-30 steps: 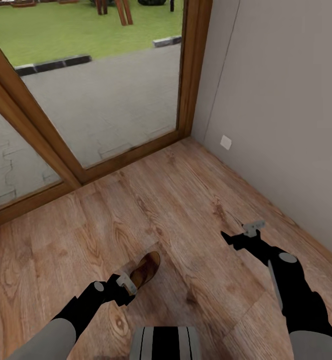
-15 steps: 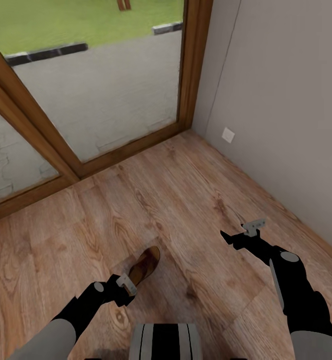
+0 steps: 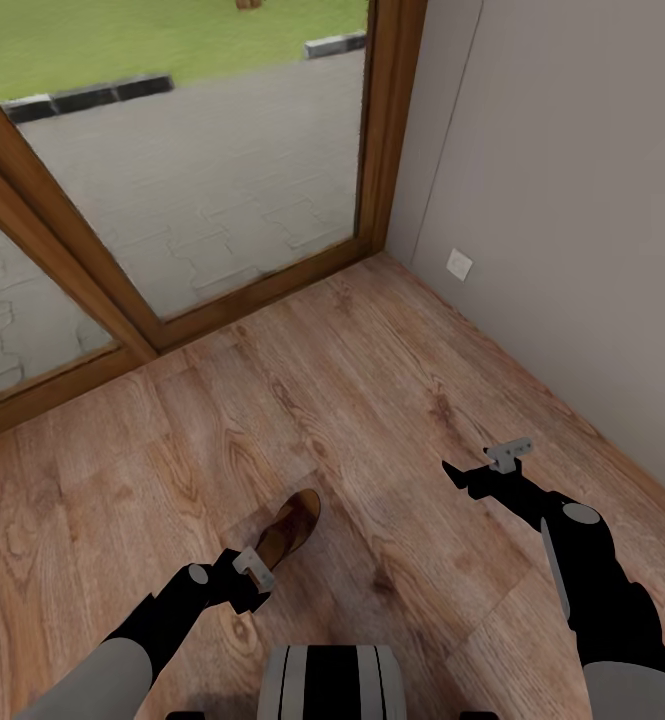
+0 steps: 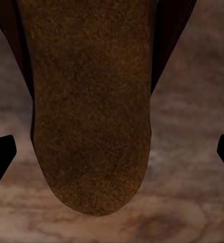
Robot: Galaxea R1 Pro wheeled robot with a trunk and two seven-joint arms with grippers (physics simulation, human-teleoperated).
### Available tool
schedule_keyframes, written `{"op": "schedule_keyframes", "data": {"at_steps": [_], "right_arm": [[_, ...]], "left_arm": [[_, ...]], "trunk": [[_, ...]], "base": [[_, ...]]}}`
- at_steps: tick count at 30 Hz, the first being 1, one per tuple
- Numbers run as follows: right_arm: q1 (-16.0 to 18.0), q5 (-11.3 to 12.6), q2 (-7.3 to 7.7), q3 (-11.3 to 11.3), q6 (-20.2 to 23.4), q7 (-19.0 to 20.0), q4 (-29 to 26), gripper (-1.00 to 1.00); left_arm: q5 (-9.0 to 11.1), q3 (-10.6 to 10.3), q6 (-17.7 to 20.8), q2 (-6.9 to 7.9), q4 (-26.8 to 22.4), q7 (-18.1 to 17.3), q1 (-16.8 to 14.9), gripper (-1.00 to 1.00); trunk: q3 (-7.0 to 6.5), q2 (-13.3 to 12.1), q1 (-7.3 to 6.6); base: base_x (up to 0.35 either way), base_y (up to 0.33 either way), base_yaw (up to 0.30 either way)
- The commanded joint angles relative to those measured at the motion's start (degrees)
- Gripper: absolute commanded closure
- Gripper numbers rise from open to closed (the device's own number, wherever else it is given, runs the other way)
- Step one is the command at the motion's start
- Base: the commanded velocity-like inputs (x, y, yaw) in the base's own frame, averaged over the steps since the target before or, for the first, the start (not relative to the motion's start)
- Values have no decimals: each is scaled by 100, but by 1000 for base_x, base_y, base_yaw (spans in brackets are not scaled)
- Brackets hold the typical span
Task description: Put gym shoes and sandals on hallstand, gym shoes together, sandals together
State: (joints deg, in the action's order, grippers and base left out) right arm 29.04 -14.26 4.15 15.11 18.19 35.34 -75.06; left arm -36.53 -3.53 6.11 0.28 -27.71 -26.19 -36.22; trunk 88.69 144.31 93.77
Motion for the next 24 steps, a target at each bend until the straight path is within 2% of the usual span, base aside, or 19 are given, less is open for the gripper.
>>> {"op": "schedule_keyframes", "data": {"at_steps": [1, 9, 15, 24], "right_arm": [[4, -42, -2, 10, 20, 42, -9, -100], [1, -42, -3, 10, 18, 40, -9, -100], [1, -42, -2, 10, 18, 42, -9, -100], [-1, -42, -2, 10, 18, 43, -9, -100]], "left_arm": [[-20, -19, 31, 4, -15, -20, 1, -100], [-20, -29, 31, 7, -15, 16, 1, -100], [-19, -26, 31, 7, -15, 136, 1, -100], [-12, -32, 31, 7, -15, 208, 1, -100]], "trunk": [[6, 1, -1], [14, 1, -1], [149, 9, 15], [187, 9, 15]], "base": [[0, 0, 0], [0, 0, 0], [0, 0, 0], [0, 0, 0]]}}
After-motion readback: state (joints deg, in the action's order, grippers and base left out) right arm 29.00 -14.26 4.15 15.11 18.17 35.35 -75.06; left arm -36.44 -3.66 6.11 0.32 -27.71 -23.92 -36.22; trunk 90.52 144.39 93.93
